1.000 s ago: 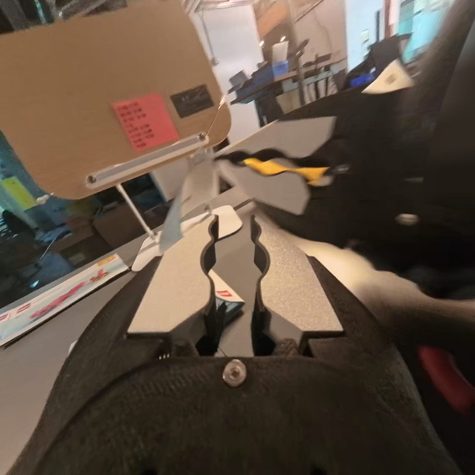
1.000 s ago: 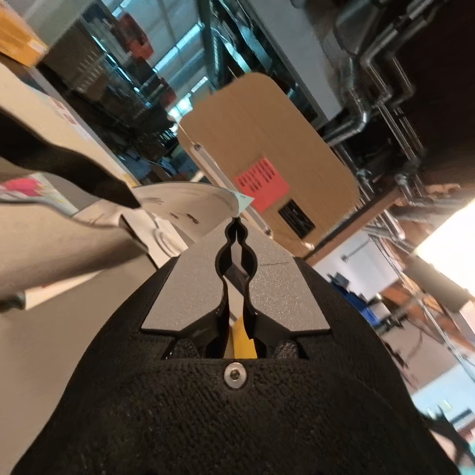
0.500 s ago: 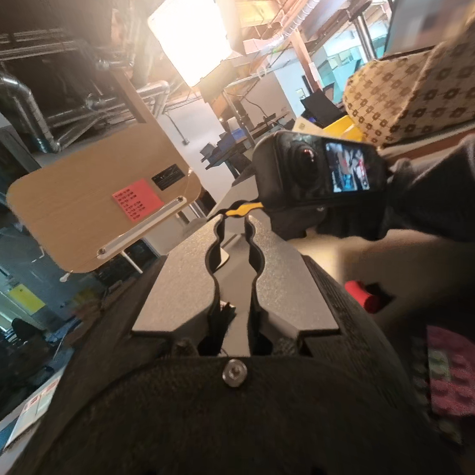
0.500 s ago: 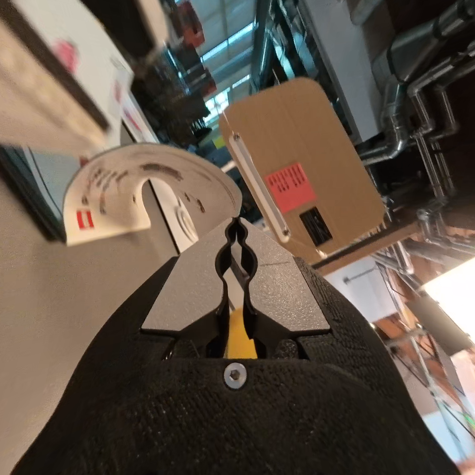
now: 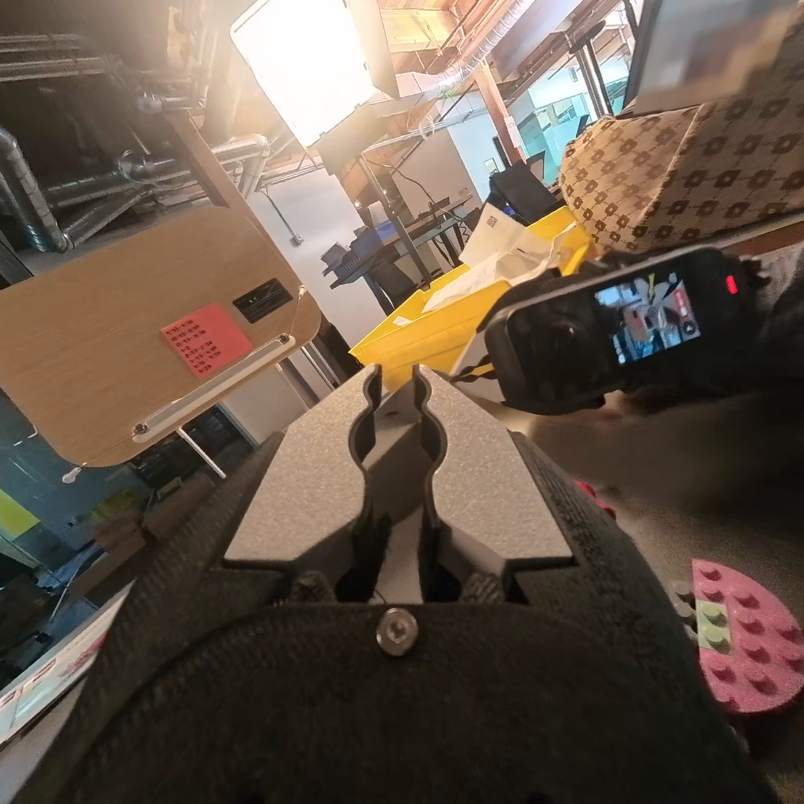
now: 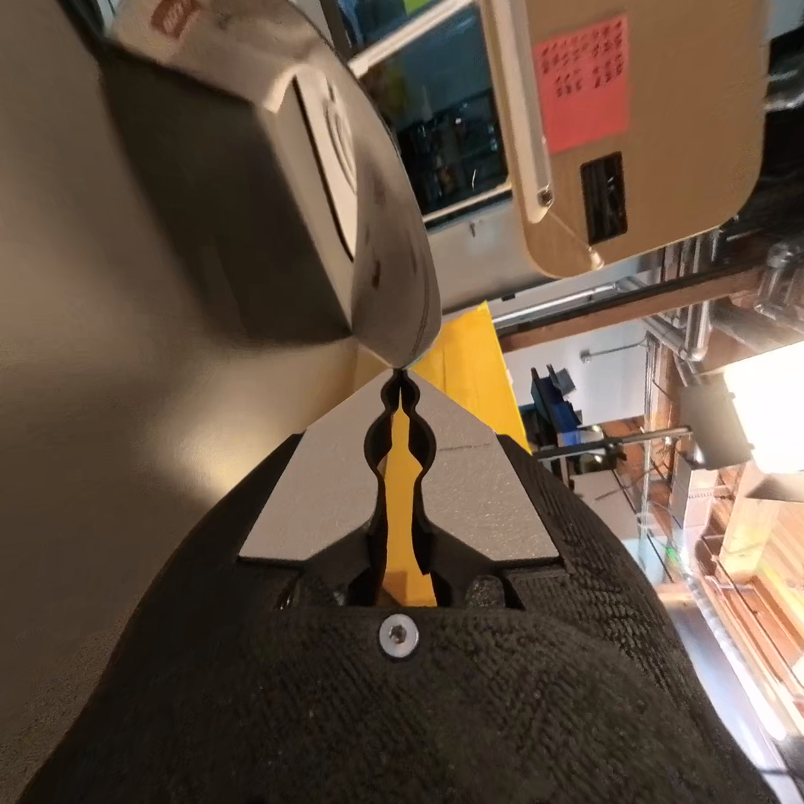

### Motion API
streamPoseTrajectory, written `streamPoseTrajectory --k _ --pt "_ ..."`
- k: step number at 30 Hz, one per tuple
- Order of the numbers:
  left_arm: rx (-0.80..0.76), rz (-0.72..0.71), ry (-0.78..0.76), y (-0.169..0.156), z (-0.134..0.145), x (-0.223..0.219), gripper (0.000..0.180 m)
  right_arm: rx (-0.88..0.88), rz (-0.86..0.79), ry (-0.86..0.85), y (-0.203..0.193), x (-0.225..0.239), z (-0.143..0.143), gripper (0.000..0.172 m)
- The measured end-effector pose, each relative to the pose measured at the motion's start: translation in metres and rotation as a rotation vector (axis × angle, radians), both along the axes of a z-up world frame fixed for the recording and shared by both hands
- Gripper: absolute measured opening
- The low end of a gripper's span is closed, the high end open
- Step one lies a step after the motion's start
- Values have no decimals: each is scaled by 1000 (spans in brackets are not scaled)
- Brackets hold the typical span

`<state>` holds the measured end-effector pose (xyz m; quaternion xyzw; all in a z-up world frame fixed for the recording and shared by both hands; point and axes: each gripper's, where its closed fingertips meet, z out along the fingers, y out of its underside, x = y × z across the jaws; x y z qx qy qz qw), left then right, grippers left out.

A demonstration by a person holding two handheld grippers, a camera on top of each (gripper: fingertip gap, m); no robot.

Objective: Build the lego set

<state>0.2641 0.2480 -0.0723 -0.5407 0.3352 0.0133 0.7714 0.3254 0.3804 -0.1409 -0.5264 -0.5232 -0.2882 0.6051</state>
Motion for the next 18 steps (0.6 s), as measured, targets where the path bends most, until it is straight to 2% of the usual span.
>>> streamPoseTrajectory --k 3,5,7,11,18 --pt "-9 3 -11 1 0 -1 12 31 -80 -18 7 11 -2 1" --pt "-9 4 -20 1 1 -3 12 35 -109 -5 6 16 -1 11" --pt "-10 7 -26 1 2 -3 12 18 -144 17 4 24 -2 18" --pt "-6 11 -33 0 4 -5 12 -5 -196 98 -3 41 0 21" --pt "36 10 -58 -5 14 -5 12 133 -253 362 -30 71 41 14"
